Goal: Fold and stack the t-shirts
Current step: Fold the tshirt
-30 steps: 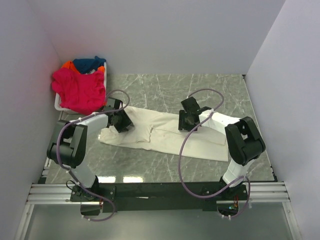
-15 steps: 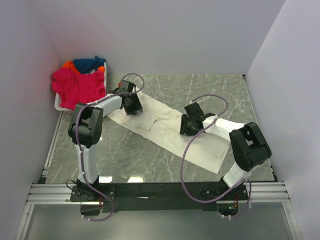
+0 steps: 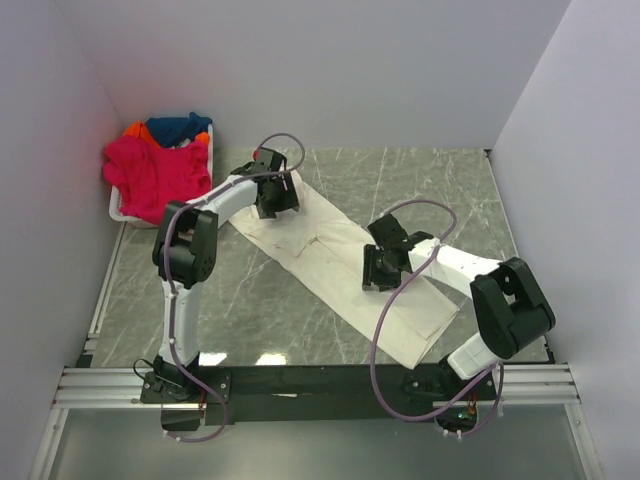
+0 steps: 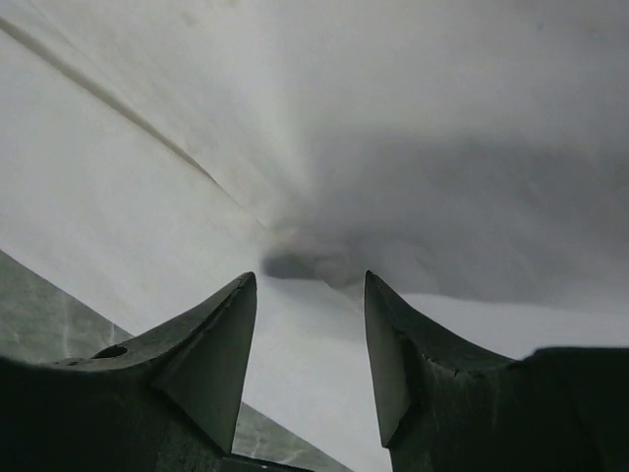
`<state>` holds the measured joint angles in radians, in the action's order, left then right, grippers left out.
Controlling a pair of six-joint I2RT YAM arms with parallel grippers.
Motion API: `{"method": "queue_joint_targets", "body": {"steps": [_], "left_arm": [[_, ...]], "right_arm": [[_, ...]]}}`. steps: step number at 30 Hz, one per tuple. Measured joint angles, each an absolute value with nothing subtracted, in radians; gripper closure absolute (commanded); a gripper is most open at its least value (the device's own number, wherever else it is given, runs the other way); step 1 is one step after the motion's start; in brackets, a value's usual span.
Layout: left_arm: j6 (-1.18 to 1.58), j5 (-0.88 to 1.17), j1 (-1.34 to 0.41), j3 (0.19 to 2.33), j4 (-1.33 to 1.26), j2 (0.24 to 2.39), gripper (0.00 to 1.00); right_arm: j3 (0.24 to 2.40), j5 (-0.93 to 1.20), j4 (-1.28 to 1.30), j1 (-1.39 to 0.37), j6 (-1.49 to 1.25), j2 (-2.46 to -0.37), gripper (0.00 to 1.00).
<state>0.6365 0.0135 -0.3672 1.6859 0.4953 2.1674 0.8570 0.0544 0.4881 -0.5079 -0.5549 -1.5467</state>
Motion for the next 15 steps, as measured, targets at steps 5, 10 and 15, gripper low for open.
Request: {"method": "queue_joint_targets", "body": {"steps": [5, 10, 15], "left_arm": [[0.670, 0.001, -0.368, 1.666, 0.506, 2.094, 0.24], [0.720, 0.001, -0.368, 1.537, 0.469, 1.943, 0.24], [0.770, 0.007, -0.368, 1.428, 0.437, 1.918, 0.24]], "right_arm": [[0.868, 0.036, 0.541, -0.508, -0.527, -1.524, 0.45], [0.857, 0.027, 0.543, -0.508, -0.517, -1.522, 0.45], [0.849, 0.022, 0.533, -0.508, -0.509, -1.524, 0.46]]}}
